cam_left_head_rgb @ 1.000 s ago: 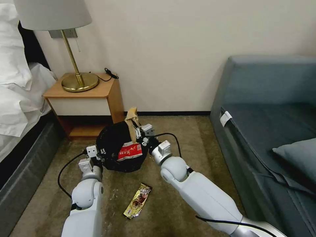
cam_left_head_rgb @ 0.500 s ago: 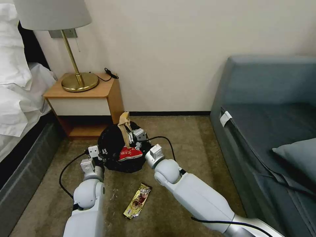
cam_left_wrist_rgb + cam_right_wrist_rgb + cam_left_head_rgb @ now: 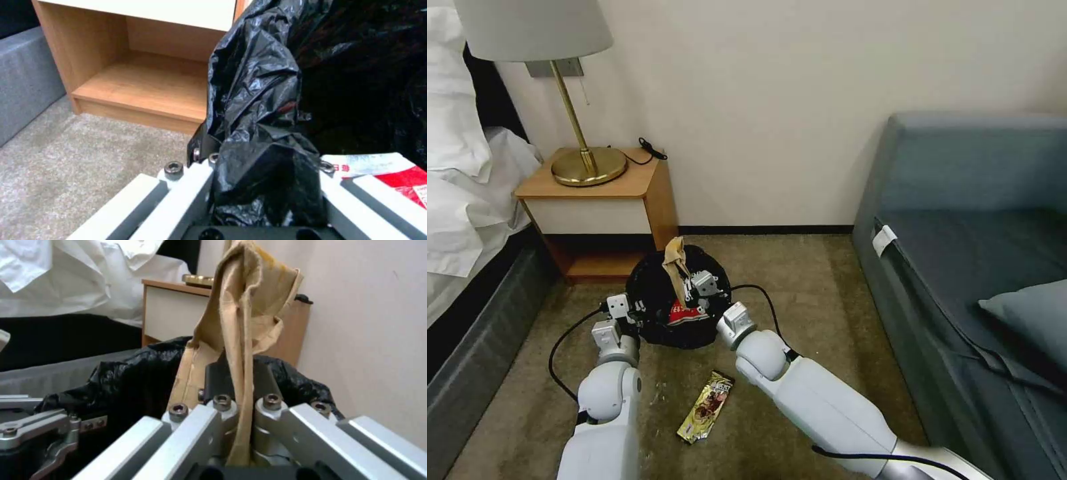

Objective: Pick up the trash bin, then pick up the garbage on the floor and place it into the trash bin.

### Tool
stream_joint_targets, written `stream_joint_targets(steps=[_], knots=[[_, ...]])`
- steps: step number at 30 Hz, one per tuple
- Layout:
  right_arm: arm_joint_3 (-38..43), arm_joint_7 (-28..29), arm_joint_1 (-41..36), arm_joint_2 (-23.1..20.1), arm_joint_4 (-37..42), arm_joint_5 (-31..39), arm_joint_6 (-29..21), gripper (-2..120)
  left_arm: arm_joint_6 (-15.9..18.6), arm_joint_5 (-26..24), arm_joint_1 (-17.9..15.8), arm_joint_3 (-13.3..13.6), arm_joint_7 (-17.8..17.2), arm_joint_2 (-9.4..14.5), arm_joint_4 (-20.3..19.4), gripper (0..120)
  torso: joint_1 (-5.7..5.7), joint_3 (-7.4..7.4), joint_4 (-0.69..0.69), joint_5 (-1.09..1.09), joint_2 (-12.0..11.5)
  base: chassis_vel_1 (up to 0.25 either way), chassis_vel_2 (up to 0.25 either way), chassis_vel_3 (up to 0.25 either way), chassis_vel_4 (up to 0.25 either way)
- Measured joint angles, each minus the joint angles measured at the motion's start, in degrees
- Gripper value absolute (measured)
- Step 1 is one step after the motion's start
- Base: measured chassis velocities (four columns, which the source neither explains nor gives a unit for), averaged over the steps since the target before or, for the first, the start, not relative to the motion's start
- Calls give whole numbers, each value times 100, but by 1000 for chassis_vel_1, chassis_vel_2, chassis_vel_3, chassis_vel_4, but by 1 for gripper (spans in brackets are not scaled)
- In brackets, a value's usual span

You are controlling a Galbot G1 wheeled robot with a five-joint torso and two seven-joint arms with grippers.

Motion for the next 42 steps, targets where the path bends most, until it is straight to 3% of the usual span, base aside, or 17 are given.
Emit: stream_joint_targets(steps=[4,7,9,14,16,25,27,32,39,41,42], knots=[[5,37,-19,-4,5,-36,-62,0,-23,32,22,-2,26,-11,3,2,0,0,0,0,0,0,0,0,0],[8,46,-39,2,10,-67,-81,7,-24,37,31,-3,29,-12,3,2,0,0,0,0,0,0,0,0,0],[10,47,-59,13,16,-93,-88,19,-25,38,34,0,30,-12,3,2,0,0,0,0,0,0,0,0,0],[13,46,-73,13,35,-104,-94,32,-24,38,34,6,30,-10,3,2,0,0,0,0,0,0,0,0,0],[18,45,-77,11,41,-114,-95,44,-25,38,31,7,30,-6,3,2,0,0,0,0,0,0,0,0,0],[20,24,-43,5,43,-136,-97,72,-24,38,22,11,30,-3,-12,2,0,0,0,0,0,0,0,0,0],[19,22,-30,6,39,-136,-97,85,-21,39,14,18,30,-4,-14,2,0,0,0,0,0,0,0,0,0],[50,20,-28,14,43,-130,-97,99,-15,39,6,19,30,-9,-20,2,0,0,0,0,0,0,0,0,0],[65,-84,-16,-37,39,-212,-111,100,-4,41,6,16,26,-13,-31,2,0,0,0,0,0,0,0,0,0],[7,-99,9,-123,191,467,-410,100,-1,41,3,4,23,-9,-37,2,0,0,0,0,0,0,0,0,0],[7,-99,9,-123,191,467,-410,100,-1,41,3,4,23,-9,-37,2,0,0,0,0,0,0,0,0,0]])
